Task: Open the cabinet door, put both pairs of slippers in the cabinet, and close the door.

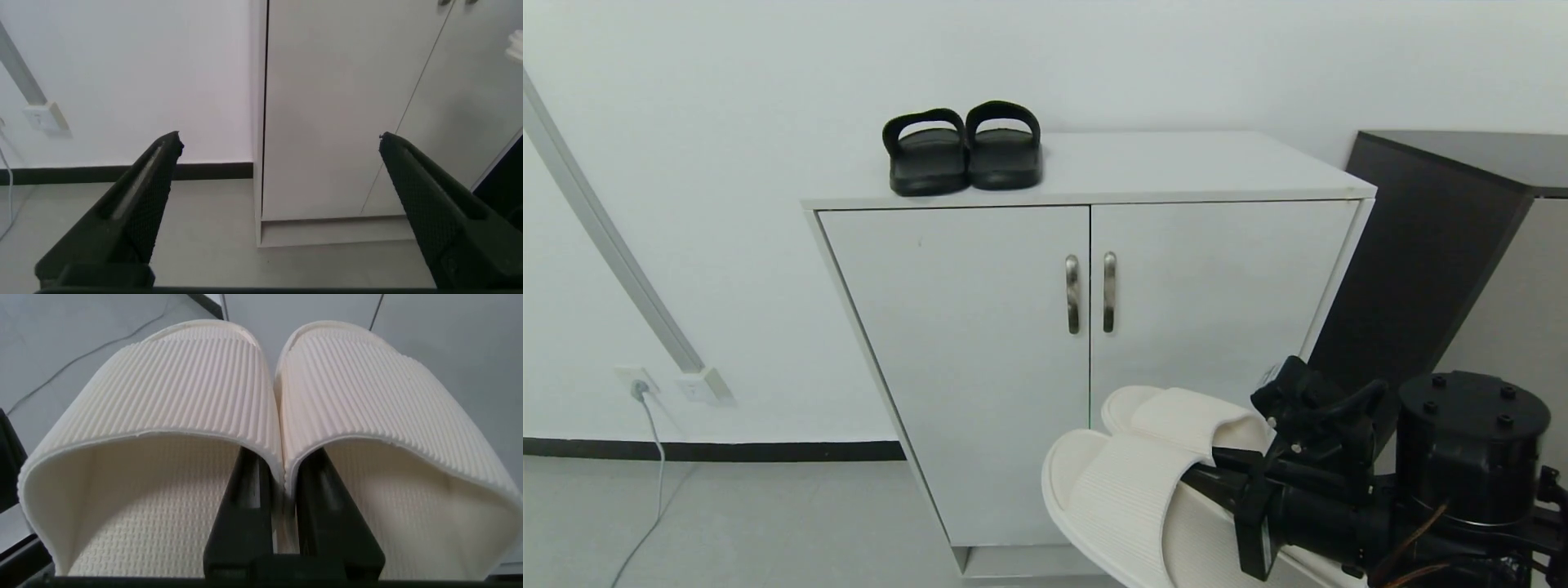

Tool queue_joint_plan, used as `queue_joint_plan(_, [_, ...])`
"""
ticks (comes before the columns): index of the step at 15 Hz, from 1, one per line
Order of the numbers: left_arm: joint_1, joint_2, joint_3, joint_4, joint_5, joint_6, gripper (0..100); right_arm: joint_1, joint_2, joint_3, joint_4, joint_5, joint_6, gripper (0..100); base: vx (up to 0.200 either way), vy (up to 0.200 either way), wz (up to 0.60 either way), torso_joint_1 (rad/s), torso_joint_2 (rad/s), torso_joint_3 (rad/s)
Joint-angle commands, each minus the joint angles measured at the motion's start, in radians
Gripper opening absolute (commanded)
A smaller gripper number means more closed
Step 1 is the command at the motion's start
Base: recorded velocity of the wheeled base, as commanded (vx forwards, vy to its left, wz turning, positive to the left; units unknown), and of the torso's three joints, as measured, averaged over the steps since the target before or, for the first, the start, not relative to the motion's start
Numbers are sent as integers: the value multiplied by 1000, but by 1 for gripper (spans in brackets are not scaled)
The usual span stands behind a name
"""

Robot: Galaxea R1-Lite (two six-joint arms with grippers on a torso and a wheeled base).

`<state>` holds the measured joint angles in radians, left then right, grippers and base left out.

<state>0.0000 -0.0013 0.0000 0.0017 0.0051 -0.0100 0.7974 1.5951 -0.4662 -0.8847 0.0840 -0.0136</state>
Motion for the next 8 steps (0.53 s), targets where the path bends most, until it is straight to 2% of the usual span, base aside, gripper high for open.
queue_joint_plan(1, [0, 1, 0, 0, 1, -1, 100, 0, 0, 12, 0, 2, 0, 0, 0, 0, 0, -95, 447, 344])
queue_joint_plan(7, [-2, 10, -2, 1, -2, 2, 100, -1, 5, 15, -34, -1, 1, 0, 0, 0, 0, -45, 435, 386])
queue_joint_plan(8, [-2, 10, -2, 1, -2, 7, 100, -1, 3, 15, -34, -1, 1, 0, 0, 0, 0, -7, 227, 212])
